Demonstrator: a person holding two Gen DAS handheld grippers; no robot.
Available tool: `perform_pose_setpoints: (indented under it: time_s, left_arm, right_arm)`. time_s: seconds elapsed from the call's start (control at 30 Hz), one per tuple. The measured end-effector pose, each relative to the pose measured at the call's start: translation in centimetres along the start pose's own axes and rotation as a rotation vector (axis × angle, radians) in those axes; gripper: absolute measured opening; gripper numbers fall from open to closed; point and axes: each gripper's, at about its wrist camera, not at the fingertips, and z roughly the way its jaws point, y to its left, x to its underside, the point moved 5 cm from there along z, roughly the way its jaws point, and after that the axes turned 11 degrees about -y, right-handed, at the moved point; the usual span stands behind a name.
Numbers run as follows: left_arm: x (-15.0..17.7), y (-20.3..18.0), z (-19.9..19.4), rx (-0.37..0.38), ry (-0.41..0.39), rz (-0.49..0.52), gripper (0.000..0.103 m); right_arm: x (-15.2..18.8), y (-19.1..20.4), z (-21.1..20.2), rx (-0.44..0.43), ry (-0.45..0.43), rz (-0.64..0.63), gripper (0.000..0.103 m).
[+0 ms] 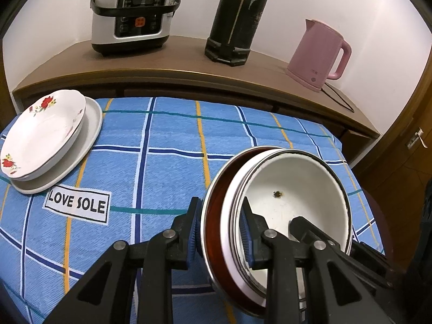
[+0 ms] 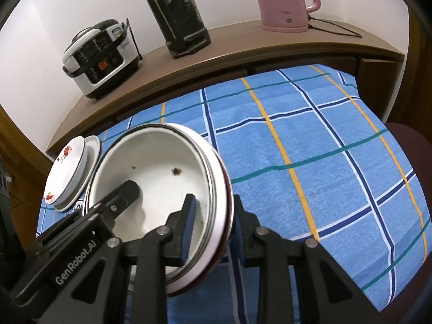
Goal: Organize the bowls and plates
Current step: 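Lift and carry the bowl stack with both grippers toward the red-flower plate stack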
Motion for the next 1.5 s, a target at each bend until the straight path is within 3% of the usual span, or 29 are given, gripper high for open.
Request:
perform_pose_setpoints:
  time_s: [0.7, 1.5]
  left_arm:
    - [-0.1, 2.4, -1.5, -0.038, -0.018, -0.025, 0.03]
    - [0.2, 10.6, -5.7, -0.167, -0.055, -0.117, 0.03]
  right_arm:
    - [0.8, 3.0, 0.0, -0.027, 0.01, -0.042, 0.026]
    - [3.4, 12.0, 0.9, -0.137, 0.053, -0.149, 0.026]
